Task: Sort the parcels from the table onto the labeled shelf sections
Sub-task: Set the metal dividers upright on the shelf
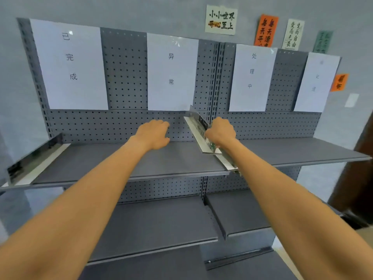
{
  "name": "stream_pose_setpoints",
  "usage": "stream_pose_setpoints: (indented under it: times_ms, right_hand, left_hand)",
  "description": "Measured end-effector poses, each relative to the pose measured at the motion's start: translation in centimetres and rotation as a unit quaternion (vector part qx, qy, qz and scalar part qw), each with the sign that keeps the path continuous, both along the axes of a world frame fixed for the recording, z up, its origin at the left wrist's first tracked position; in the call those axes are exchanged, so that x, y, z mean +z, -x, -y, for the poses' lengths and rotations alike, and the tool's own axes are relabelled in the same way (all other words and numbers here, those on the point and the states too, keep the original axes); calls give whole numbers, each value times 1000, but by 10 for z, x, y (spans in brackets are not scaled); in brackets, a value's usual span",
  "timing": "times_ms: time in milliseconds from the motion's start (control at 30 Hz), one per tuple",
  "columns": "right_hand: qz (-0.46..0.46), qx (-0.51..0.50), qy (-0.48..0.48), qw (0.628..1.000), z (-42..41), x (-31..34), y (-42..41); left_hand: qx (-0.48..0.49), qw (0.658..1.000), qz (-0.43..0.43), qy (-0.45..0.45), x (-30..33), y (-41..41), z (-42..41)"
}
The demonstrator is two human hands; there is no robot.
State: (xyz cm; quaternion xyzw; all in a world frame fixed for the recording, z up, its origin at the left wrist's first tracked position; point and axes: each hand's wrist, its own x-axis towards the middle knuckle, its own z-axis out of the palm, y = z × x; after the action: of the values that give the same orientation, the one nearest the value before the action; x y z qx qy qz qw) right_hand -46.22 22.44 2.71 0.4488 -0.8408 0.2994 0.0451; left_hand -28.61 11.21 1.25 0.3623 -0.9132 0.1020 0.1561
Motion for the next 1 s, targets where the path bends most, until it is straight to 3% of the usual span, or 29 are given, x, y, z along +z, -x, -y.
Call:
stream_pose_setpoints:
  times_ms: [467, 1000]
  right_hand:
    - [-4, -88, 11, 996, -123, -11, 188]
    - [-29, -156, -21, 987, -116, -36, 365]
  left_hand:
    - [-61, 998, -12, 0, 4, 178, -83]
    - [-110, 994, 1, -12, -11, 372, -55]
